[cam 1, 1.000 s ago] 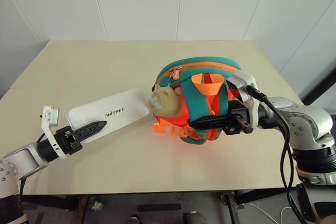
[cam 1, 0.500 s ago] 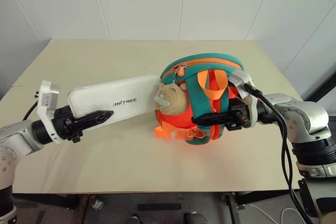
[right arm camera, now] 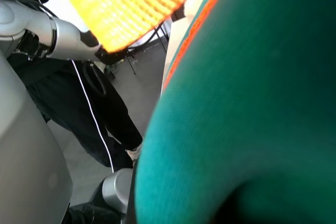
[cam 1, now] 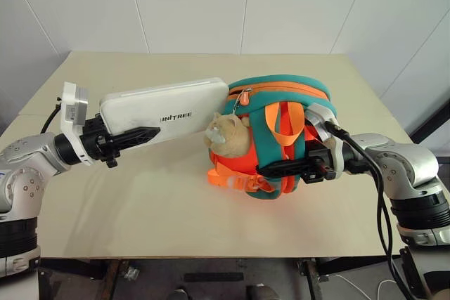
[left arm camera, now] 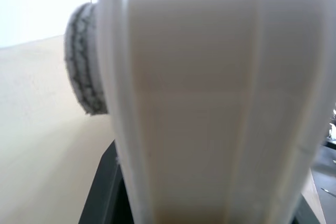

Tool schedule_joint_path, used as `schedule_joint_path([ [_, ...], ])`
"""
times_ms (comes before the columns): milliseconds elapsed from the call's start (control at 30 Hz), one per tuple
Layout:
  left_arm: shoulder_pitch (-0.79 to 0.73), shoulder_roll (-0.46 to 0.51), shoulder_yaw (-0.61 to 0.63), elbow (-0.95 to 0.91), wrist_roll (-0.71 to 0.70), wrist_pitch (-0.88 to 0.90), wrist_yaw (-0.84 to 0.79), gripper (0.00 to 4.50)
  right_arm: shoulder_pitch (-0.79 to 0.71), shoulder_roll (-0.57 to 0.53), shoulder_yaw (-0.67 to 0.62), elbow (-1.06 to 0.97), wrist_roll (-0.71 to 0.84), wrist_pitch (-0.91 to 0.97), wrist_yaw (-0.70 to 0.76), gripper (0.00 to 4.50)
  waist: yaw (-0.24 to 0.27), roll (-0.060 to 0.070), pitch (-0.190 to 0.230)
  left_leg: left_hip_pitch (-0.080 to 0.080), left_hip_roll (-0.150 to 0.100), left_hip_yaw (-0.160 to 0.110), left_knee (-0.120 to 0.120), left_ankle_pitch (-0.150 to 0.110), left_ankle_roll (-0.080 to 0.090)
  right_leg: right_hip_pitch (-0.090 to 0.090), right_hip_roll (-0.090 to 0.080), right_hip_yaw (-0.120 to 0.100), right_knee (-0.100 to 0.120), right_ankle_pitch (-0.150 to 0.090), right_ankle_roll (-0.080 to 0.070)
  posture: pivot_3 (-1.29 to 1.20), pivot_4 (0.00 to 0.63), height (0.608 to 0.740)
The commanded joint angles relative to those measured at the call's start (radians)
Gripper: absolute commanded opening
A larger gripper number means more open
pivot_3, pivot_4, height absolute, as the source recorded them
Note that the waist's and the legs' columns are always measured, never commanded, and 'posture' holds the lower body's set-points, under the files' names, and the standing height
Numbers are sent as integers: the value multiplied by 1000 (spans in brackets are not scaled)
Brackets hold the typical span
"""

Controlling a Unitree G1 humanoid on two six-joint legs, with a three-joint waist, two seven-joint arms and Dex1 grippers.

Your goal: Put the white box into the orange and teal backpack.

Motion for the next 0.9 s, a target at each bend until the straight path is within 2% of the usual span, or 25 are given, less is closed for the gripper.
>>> schedule_joint_path([
  [33,-45,24,-23,-1,20,-51,-59,1331,-4,-10,-5,-26,7,-2,20,18,1,0,0,0,0,0,0,0,0,0,0,0,0,0,0,0,150,740],
  [300,-142,15,-195,71,183,-215,-186,1331,-15,2,8,-23,-7,-14,25,18,6,0,0,0,0,0,2,0,0,0,0,0,2,0,0,0,150,740],
  [400,-210,-6,-273,126,309,-345,-174,1331,-17,13,12,-24,-17,-28,18,18,5,0,0,0,0,0,3,0,0,0,0,0,3,0,0,0,150,740],
  [567,-301,-49,-346,186,383,-399,-179,1331,-17,30,15,-26,-27,-39,10,18,3,0,0,0,0,0,5,0,0,1,1,0,5,0,0,0,150,740],
  [667,-394,-107,-399,253,447,-405,-134,1331,-17,41,16,-26,-33,-45,9,18,3,0,0,0,0,0,5,0,0,0,1,0,6,0,0,0,150,740],
  [900,-581,-309,-469,415,527,-460,-87,1331,-19,58,22,-26,-47,-62,4,18,5,0,0,-1,0,-1,9,0,1,1,1,0,7,0,1,0,150,740],
])
